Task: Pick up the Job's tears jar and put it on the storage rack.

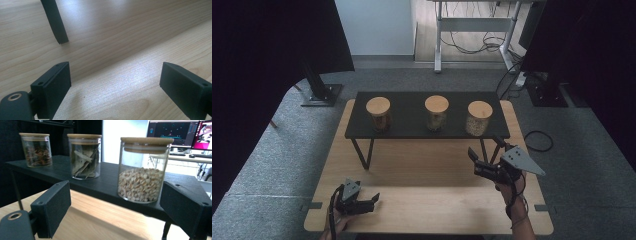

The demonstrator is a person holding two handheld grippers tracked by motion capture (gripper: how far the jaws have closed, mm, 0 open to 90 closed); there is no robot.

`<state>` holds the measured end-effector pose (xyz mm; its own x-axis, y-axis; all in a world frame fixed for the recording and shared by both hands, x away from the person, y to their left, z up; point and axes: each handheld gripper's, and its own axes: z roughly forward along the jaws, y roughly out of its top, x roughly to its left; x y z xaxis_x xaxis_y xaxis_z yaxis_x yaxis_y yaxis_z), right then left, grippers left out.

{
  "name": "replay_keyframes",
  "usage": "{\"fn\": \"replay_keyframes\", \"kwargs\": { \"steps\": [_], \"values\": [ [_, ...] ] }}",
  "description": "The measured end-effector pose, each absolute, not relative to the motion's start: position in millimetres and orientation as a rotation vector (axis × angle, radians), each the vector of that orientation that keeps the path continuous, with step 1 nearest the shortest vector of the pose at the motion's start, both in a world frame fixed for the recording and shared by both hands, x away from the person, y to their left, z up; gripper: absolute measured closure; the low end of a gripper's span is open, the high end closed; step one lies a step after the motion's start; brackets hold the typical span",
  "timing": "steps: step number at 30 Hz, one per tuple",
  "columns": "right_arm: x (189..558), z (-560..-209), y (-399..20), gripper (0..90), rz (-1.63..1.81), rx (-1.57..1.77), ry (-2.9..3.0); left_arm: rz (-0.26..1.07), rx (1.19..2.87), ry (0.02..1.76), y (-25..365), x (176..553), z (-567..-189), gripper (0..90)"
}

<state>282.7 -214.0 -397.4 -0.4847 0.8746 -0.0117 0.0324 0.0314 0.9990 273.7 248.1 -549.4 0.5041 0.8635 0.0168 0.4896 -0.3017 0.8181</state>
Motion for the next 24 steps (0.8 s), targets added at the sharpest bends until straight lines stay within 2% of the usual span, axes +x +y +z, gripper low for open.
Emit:
{"fn": "replay_keyframes", "kwargs": {
  "steps": [11, 24],
  "values": [
    [253.8, -424.3, -219.3, 9.6, 1.637, 0.98, 1.602, 0.593, 1.958, 1.11, 248.6, 273.8, -549.4, 9.2],
    [232.0, -467.7, -224.7, 9.5, 1.592, 1.047, 1.675, 0.596, 1.962, 1.107, 247.7, 273.7, -549.6, 9.2]
  ]
}}
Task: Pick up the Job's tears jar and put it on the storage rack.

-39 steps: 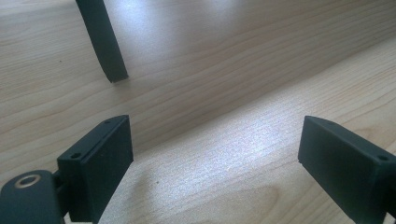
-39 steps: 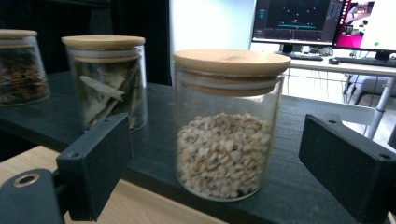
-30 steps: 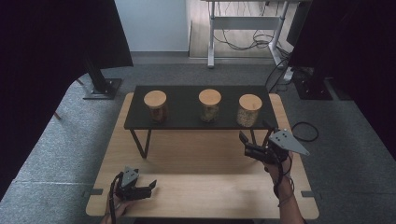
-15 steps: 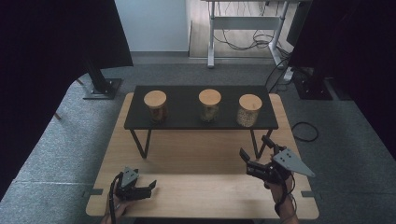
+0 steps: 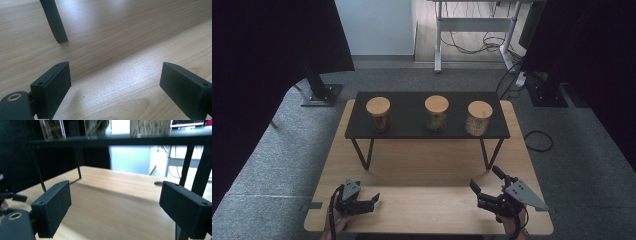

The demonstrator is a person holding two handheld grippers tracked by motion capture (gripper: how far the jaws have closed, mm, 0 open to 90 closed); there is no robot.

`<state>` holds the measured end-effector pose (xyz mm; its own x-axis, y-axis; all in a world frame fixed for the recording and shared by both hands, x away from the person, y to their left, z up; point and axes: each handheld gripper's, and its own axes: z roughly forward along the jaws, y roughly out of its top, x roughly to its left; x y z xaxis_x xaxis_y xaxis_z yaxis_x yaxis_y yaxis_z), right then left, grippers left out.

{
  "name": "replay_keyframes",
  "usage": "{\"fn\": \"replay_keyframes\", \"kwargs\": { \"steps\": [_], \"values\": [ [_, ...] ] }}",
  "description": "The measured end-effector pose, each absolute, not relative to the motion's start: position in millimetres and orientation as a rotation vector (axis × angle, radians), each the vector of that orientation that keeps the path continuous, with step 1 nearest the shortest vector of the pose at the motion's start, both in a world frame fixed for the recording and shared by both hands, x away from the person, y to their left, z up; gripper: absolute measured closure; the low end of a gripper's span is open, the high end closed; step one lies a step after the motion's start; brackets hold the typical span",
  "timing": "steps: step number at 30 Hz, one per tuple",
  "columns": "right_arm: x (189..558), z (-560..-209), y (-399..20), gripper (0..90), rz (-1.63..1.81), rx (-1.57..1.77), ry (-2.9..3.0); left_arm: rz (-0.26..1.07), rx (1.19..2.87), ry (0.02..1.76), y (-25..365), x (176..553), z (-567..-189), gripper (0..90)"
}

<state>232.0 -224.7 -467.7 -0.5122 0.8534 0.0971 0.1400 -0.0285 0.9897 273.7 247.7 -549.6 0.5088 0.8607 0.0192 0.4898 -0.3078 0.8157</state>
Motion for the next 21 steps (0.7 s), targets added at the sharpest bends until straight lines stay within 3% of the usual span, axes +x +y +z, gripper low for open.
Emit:
{"fn": "replay_keyframes", "kwargs": {
  "steps": [21],
  "values": [
    [235.9, -528.1, -218.2, 9.0, 1.519, 1.203, 1.77, 0.58, 1.975, 1.103, 247.2, 275.2, -549.8, 9.1]
  ]
}}
